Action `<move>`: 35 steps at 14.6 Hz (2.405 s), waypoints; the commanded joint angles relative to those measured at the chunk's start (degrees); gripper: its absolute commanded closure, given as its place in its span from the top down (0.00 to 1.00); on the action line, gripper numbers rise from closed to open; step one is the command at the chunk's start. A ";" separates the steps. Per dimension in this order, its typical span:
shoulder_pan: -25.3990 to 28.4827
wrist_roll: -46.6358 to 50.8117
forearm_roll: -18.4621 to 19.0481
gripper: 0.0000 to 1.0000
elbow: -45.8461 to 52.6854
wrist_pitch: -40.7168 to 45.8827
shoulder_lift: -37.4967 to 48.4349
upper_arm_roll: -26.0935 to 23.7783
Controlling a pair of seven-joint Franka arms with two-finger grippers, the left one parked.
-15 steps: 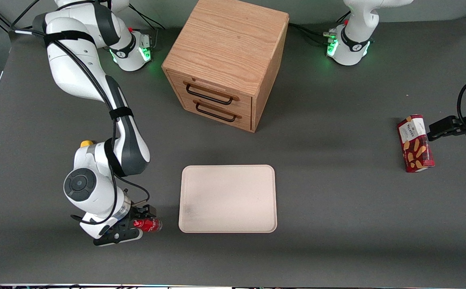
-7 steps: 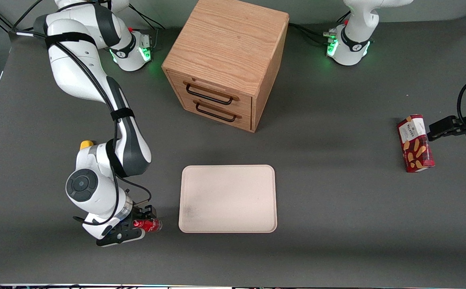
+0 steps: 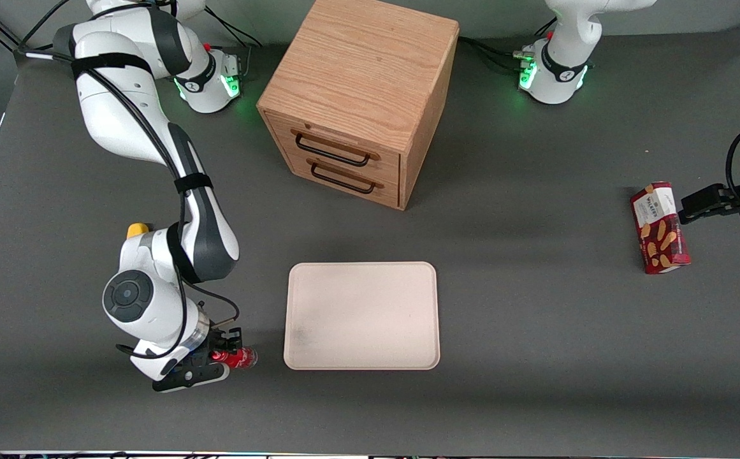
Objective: Place coke bottle on tray
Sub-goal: 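Close the right gripper around the red bottle's cap end, then lift the red bottle and carry it onto the cream tray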
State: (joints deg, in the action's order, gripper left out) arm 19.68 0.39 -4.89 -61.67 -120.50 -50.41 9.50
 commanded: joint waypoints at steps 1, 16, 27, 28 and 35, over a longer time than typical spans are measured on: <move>-0.52 -1.89 -1.26 0.15 1.55 -0.44 -0.92 -0.36; -0.08 -2.59 -0.82 0.00 8.21 28.39 16.05 -0.80; 0.80 4.09 -0.65 0.00 13.33 12.58 5.78 -11.17; 0.97 3.91 -0.65 0.00 13.33 11.62 4.63 -11.26; 2.20 3.91 -0.21 0.00 11.40 8.79 0.05 -11.17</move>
State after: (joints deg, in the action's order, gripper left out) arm 21.44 3.32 -5.17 -51.57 -111.61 -49.72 -1.62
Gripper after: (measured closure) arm 0.683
